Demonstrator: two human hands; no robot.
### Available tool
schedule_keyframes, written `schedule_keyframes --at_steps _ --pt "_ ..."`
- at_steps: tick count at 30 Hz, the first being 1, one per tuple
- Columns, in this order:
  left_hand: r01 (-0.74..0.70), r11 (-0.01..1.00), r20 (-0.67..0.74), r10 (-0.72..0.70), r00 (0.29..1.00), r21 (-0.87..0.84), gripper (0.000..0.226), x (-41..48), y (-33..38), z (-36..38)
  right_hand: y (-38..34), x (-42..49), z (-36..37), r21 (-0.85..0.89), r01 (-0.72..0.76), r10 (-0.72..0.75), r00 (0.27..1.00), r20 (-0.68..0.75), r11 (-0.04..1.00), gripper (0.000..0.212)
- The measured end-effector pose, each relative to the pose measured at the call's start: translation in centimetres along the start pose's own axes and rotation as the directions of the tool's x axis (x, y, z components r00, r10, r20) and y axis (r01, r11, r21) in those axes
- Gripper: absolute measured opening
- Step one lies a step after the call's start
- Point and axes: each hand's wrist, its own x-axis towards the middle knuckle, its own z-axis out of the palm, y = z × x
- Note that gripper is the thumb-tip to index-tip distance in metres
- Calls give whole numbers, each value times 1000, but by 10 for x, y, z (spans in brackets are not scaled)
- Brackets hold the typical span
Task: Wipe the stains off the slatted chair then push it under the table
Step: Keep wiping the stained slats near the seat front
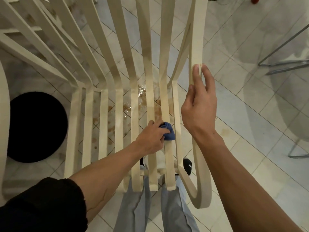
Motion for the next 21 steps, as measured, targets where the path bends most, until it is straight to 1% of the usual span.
schedule_keyframes --at_steps 2,5,6,8,10,12,14,17,21 --pt "22 1000 16 -23 1000 21 33 7 -3 -4 -1 0 0 5 -10 10 1000 0 1000 54" --pt "127 992 -61 -126 990 14 32 21 -1 -6 -1 0 0 12 -4 4 1000 -3 1000 54" --pt "135 990 -88 -132 987 28 32 21 0 -5 -1 0 0 14 -3 3 1000 -4 1000 54" --pt "89 993 -115 -79 990 78 33 12 2 1 0 1 0 21 0 1 1000 -7 1000 55" --pt "37 995 -82 -29 996 96 32 -6 4 8 0 0 0 25 -5 5 1000 -4 1000 54" --pt "-14 991 9 13 1000 131 33 -23 6 17 -1 0 0 23 -11 11 1000 -6 1000 54" --pt "-38 992 64 30 997 122 34 -32 8 22 -1 0 -1 20 -6 7 1000 -11 1000 53" --pt "-2 996 40 -2 999 94 34 -25 7 18 -2 -1 -1 9 -8 8 1000 1 1000 53" --pt "109 991 -52 -105 993 83 32 -14 7 19 -3 -2 -3 -9 -17 17 1000 22 1000 53"
